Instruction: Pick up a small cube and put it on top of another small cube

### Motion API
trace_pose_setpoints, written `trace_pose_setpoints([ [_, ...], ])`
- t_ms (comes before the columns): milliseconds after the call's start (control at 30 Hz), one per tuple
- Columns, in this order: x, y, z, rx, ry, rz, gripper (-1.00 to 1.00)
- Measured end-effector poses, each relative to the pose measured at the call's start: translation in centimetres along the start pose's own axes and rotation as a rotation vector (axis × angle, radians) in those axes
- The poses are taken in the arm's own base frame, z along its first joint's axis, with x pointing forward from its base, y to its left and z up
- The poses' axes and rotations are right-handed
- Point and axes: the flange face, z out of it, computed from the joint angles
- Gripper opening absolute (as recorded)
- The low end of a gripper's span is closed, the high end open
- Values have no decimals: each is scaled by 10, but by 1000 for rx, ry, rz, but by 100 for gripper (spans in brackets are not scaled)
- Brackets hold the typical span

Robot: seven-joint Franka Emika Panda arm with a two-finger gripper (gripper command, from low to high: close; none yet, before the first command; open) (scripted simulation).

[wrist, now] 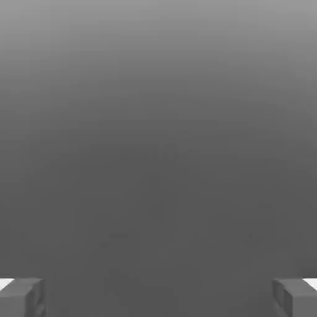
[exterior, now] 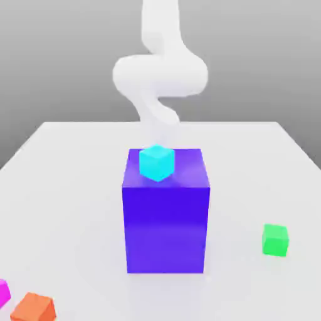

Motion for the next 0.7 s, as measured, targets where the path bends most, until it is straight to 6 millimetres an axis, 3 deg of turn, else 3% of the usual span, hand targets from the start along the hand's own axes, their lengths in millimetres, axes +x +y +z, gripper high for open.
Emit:
trace_pose_setpoints([
  [200,40,39,101,-87,-122,70,0],
  [367,61,87,180,-166,-202,131,0],
  [533,72,147,253,-254,-265,193,0],
  [700,76,224,313,-356,-309,262,0],
])
